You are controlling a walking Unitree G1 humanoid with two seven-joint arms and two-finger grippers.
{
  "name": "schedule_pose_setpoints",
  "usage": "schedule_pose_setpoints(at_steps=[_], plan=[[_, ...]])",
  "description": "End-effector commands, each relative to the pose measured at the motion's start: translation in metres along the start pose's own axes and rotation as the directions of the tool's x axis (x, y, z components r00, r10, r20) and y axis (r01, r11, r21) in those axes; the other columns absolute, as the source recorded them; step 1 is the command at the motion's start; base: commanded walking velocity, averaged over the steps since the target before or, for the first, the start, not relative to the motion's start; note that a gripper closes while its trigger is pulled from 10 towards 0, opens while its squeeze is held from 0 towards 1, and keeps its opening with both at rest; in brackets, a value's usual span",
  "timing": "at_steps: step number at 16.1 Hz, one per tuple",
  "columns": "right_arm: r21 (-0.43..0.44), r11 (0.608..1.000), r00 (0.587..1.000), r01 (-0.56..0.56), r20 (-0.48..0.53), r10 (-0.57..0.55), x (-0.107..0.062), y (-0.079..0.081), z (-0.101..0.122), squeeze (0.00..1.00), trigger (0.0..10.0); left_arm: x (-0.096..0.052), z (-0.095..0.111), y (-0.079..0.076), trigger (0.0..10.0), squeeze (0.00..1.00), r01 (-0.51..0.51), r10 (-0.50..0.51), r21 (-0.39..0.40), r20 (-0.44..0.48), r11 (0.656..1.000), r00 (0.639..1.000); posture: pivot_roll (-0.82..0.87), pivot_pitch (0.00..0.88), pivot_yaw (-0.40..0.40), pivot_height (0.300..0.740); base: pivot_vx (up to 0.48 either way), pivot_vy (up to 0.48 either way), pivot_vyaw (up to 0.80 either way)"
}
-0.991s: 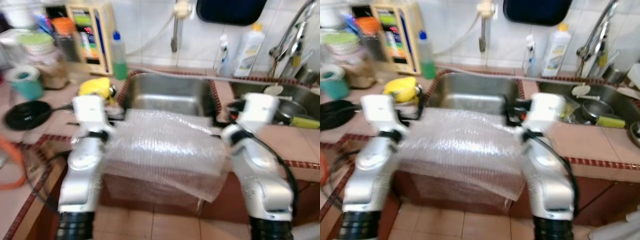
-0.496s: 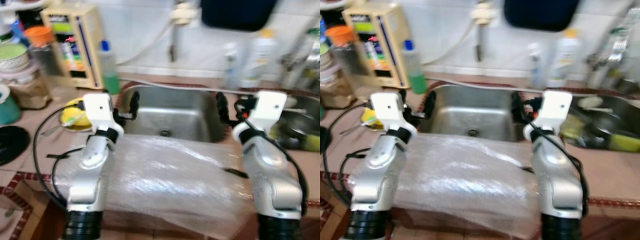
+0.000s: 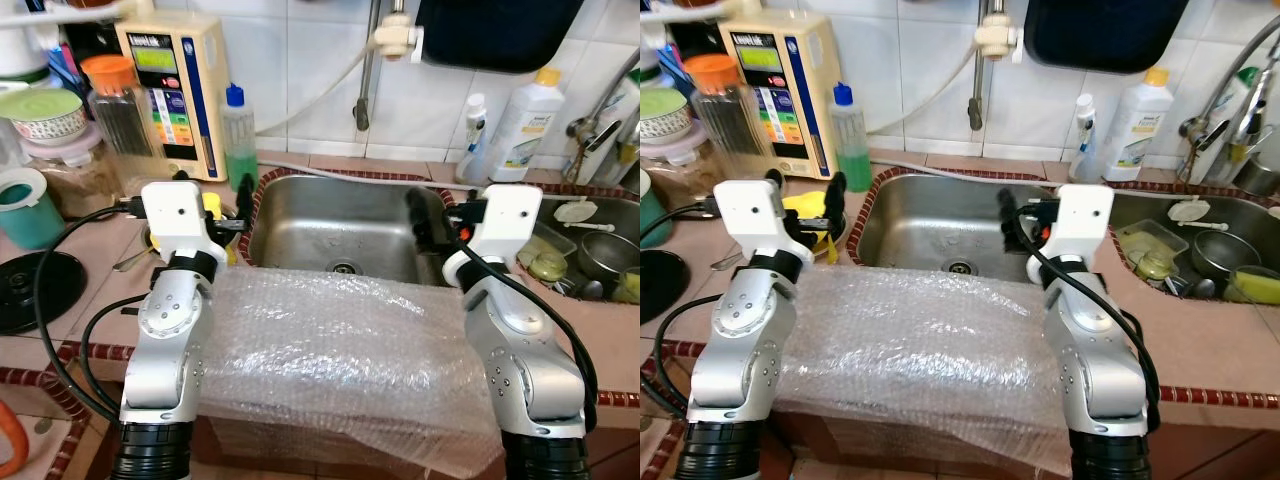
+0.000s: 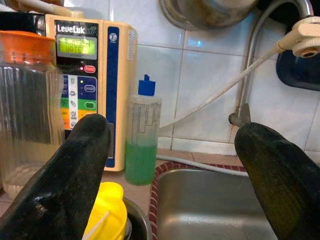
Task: Kitchen organization
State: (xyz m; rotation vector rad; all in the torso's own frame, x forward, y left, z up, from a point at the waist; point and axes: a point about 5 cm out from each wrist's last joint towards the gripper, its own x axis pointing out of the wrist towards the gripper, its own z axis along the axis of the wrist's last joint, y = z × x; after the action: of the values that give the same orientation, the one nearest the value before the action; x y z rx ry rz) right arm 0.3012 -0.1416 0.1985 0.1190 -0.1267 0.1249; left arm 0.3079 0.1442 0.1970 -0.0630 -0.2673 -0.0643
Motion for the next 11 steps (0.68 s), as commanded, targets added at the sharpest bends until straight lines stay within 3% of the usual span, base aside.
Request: schedule_pose_setpoints(at_steps=[1,4,11], plan=[[-0.031,0.999,1.000,0.021,0.015,-0.020,-0.0018,-0.0046,0.0035,0.00,10.0,0.0010,0.0029,-0.0022,10.0,0.00,0.005,-0.005,0.016,0.010,1.000,1.000,0.00,0.000,-0.022,0.740,0.000,0.000,0.00],[-0.028,0.999,1.000,0.021,0.018,-0.021,-0.0021,-0.0045,0.0028,0.00,10.0,0.0004,0.0002,-0.0053,10.0,0.00,0.017,-0.017,0.005,-0.005,1.000,1.000,-0.01,0.000,-0.020,0.740,0.000,0.000,0.00],[0.011,1.000,1.000,-0.009,0.024,0.008,-0.0039,-0.0026,0.0029,0.00,10.0,-0.0005,-0.0039,-0.0042,10.0,0.00,0.018,-0.018,-0.008,-0.028,1.000,0.999,-0.01,0.000,-0.016,0.740,0.000,-0.380,0.00]])
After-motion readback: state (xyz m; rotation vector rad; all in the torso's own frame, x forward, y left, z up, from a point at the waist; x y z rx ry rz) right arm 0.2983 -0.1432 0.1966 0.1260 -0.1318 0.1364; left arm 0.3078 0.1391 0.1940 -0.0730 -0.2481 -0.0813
